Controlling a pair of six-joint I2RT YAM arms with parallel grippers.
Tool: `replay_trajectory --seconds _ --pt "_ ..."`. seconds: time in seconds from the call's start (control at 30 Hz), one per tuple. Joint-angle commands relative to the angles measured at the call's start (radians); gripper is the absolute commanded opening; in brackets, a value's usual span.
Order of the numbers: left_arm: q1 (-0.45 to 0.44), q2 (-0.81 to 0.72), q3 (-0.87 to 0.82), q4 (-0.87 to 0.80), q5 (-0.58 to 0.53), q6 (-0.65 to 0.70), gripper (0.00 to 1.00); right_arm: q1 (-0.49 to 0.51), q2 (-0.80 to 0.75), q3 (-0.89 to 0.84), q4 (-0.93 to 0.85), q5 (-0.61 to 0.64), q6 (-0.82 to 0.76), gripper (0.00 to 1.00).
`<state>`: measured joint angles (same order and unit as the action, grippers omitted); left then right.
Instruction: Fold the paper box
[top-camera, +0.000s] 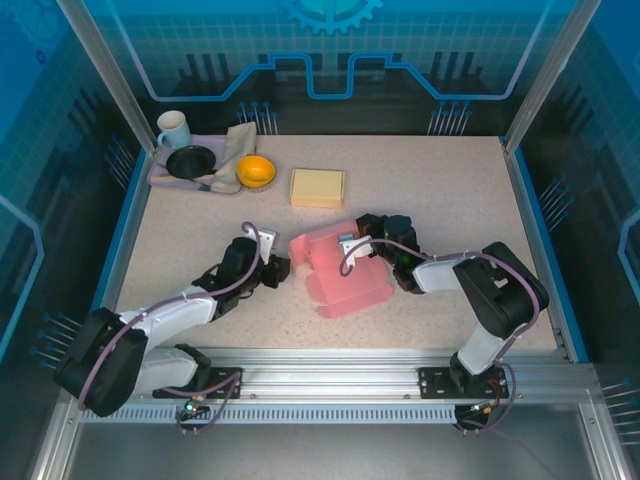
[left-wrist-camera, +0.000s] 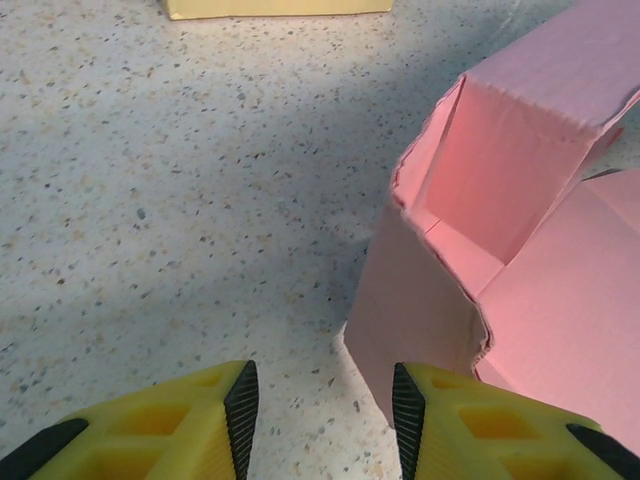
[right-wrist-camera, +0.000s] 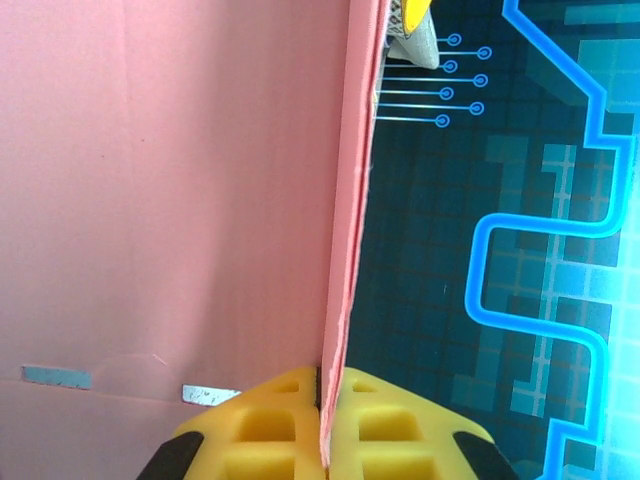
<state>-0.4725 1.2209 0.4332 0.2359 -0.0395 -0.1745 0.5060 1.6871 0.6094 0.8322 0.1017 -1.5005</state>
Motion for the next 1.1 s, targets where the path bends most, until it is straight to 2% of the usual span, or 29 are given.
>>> replay_trajectory --seconds 0.0,0.37,0.63,1.07 --pt "-0.005 0.02 0.041 0.057 0.056 0.036 0.44 0.017 -0.007 -0.012 0.02 0.011 0.017 0.0" --pt "-0.006 0.082 0.076 0.077 0.112 0.049 0.48 0.013 -0.007 -0.009 0.01 0.009 0.02 0.0" --pt "-0.018 0.108 0.093 0.106 0.128 0.027 0.54 0.013 -0.009 -0.009 0.004 0.009 0.019 0.0" --pt "-0.076 0.186 0.123 0.138 0.127 -0.001 0.55 0.014 -0.004 -0.008 0.005 0.022 0.016 0.0"
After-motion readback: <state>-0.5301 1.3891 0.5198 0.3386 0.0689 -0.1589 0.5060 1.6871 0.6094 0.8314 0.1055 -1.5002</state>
